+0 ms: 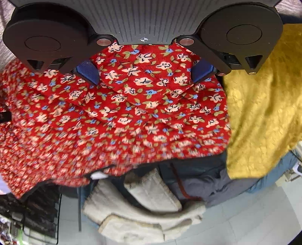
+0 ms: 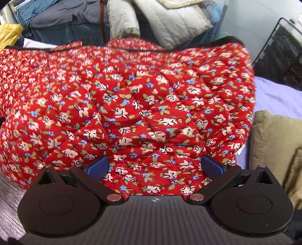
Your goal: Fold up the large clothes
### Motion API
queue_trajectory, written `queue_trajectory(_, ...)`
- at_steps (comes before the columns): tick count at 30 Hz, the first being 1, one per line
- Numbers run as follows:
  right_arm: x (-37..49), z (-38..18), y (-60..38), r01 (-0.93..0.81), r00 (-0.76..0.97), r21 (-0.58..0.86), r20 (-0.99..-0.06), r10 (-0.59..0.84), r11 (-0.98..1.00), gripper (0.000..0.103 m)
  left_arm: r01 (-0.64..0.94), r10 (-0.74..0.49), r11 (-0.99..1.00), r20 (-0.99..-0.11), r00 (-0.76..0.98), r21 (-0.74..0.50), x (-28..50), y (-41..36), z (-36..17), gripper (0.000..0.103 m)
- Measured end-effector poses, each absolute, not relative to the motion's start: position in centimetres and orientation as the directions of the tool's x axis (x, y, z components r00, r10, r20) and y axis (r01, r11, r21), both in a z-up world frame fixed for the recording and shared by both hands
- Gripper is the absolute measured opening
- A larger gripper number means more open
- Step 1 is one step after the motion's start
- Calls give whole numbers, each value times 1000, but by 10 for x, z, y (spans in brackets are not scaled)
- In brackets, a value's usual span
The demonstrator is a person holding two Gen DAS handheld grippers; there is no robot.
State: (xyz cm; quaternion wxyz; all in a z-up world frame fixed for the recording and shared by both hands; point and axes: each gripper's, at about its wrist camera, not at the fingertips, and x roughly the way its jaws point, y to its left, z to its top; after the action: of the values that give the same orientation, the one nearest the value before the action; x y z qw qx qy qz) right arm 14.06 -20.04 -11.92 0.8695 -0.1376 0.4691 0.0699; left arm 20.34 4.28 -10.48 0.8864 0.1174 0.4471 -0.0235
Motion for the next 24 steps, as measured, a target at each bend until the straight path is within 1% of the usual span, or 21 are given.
queue_trajectory(3,126,-107,-197,-214,586,-160,-811,-4,964,103,134,62,974,-789,611,181,192,40,-89,103)
queue_trajectory(7,100,-96,-198,-162,538,-40,-841,54,986,103,154,11,977,-761,649,145,155,33,-68,103)
queue_trajectory(11,65,-91,-192,-149,496,3,-865,78,989,103,147,-1,982,-778,628,118,115,17,-55,103)
queue_trajectory(13,51,-88,-189,-151,483,11,-872,83,988,103,142,22,979,-776,630,143,97,5,-52,103)
queue_trajectory(16,38,-77,-181,-159,491,-11,-869,70,987,103,106,119,966,-769,628,236,81,-14,-48,103)
queue_trajectory(17,37,-71,-178,-167,497,-23,-865,64,986,103,92,137,964,-763,632,249,78,-18,-43,103)
queue_trajectory(18,35,-65,-174,-176,507,-38,-860,57,984,103,88,127,968,-762,635,234,76,-19,-37,103)
queue_trajectory(20,35,-49,-167,-192,526,-68,-849,44,979,103,97,56,984,-775,630,150,82,-17,-23,103)
queue_trajectory(22,38,-34,-158,-207,542,-85,-839,42,975,103,87,19,992,-790,613,91,92,-15,-9,103)
queue_trajectory(24,38,-21,-154,-219,547,-94,-836,42,971,103,70,37,993,-801,597,99,107,-16,1,103)
